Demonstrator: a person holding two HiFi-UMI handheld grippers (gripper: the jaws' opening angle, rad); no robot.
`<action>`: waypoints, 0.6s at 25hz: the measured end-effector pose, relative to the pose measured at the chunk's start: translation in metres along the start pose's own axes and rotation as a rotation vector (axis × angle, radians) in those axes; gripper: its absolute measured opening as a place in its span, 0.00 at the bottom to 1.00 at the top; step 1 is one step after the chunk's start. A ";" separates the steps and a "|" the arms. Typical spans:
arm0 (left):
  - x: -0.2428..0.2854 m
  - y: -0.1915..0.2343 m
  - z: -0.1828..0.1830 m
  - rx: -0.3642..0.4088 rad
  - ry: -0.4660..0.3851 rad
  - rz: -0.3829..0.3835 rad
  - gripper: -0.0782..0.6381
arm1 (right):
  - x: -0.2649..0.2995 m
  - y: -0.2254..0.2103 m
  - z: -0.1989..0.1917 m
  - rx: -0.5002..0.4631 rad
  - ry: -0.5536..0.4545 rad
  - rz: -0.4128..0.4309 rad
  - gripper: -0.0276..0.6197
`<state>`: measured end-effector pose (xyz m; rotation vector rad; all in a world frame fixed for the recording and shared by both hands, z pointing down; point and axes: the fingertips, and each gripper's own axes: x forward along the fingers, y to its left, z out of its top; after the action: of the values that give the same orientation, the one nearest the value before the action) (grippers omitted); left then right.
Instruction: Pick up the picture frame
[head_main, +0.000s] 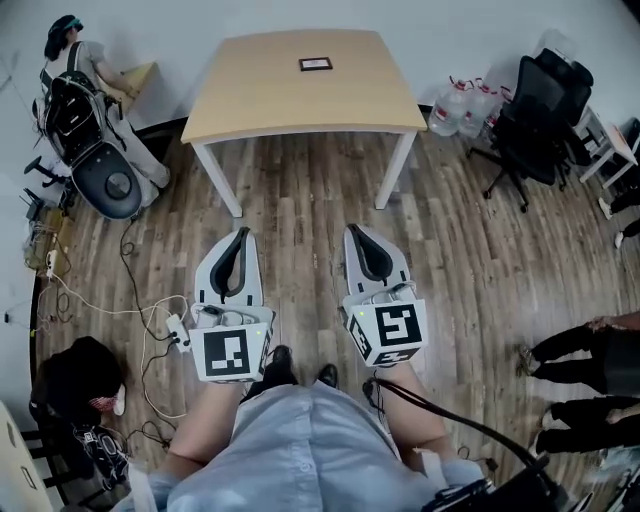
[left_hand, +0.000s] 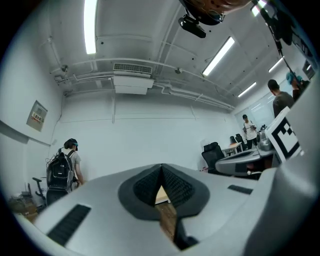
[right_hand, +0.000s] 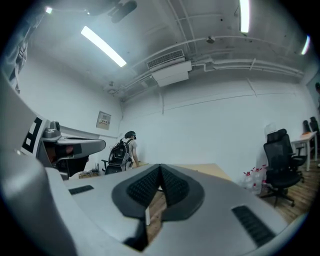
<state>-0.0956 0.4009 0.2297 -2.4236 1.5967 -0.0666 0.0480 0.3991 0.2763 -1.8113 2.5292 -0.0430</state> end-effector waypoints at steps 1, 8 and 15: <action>0.003 0.000 -0.002 -0.001 0.005 0.000 0.11 | 0.002 -0.002 -0.001 -0.001 0.002 -0.002 0.05; 0.045 0.009 -0.018 -0.021 0.008 -0.003 0.11 | 0.038 -0.024 -0.013 -0.006 0.024 -0.015 0.05; 0.121 0.052 -0.042 -0.038 0.002 -0.021 0.11 | 0.120 -0.037 -0.021 -0.007 0.032 -0.039 0.05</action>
<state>-0.1008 0.2638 0.2479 -2.4694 1.5879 -0.0431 0.0437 0.2733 0.2980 -1.8771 2.5186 -0.0651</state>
